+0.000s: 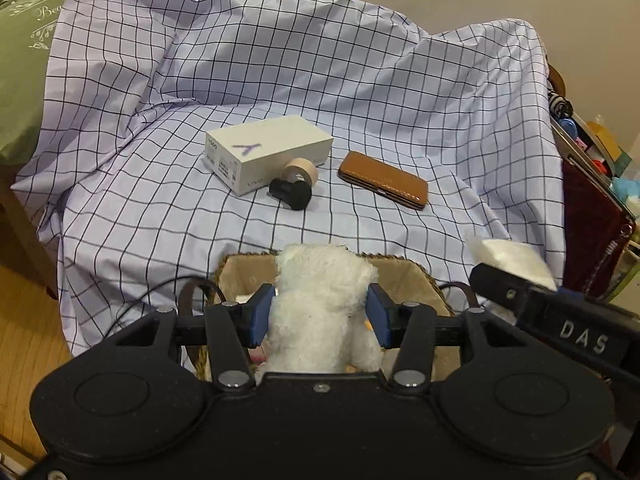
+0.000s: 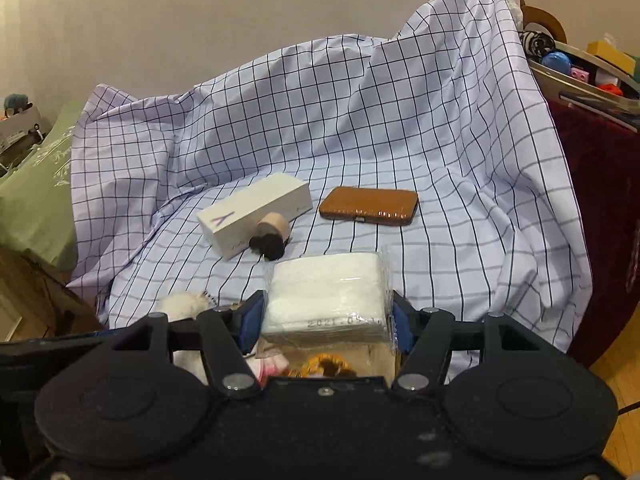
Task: Organize soft objects
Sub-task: 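Carry the bear with the left tool while the right tool carries the towel pack to the basket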
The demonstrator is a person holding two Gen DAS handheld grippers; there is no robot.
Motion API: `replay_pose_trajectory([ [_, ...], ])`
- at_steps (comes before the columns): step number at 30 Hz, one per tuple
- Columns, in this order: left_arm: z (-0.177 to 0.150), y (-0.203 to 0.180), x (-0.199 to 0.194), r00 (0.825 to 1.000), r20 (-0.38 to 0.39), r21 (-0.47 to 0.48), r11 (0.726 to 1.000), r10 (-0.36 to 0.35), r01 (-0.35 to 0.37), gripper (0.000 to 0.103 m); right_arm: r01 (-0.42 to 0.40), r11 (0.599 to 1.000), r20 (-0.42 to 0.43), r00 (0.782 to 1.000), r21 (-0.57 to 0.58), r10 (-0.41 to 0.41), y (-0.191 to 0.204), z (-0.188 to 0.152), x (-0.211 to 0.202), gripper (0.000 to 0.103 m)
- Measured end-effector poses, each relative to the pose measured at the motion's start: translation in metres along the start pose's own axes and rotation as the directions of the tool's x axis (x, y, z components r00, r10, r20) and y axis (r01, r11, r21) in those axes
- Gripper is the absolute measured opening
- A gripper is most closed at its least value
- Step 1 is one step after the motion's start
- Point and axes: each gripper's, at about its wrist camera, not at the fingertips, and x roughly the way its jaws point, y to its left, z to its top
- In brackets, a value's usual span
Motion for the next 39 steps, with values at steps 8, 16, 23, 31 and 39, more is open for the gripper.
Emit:
replay_pose_trajectory([
  [8, -0.012, 0.002, -0.007, 1.0, -0.023, -0.011, 1.0, -0.006, 0.006, 0.049, 0.038, 0.999, -0.045, 0.998, -0.002, -0.038, 0.001, -0.019, -0.007, 0.062],
  [16, -0.017, 0.014, 0.002, 0.998, -0.056, -0.06, 0.998, 0.015, -0.018, 0.049, 0.049, 0.999, -0.085, 0.995, -0.016, -0.05, 0.003, -0.024, -0.001, 0.062],
  [23, -0.015, 0.015, 0.007, 0.997, -0.056, -0.045, 0.997, 0.053, -0.056, 0.049, 0.056, 0.998, -0.105, 0.993, -0.016, -0.057, 0.002, -0.024, 0.003, 0.062],
  [31, -0.004, 0.005, 0.016, 0.995, -0.022, 0.006, 0.996, 0.094, -0.094, 0.049, 0.061, 0.998, -0.111, 0.992, -0.012, -0.061, -0.001, -0.024, 0.005, 0.062],
  [39, -0.007, 0.0, 0.024, 0.994, -0.037, 0.041, 0.994, 0.101, -0.099, 0.054, 0.062, 0.998, -0.118, 0.991, -0.005, -0.062, -0.004, -0.023, 0.006, 0.062],
])
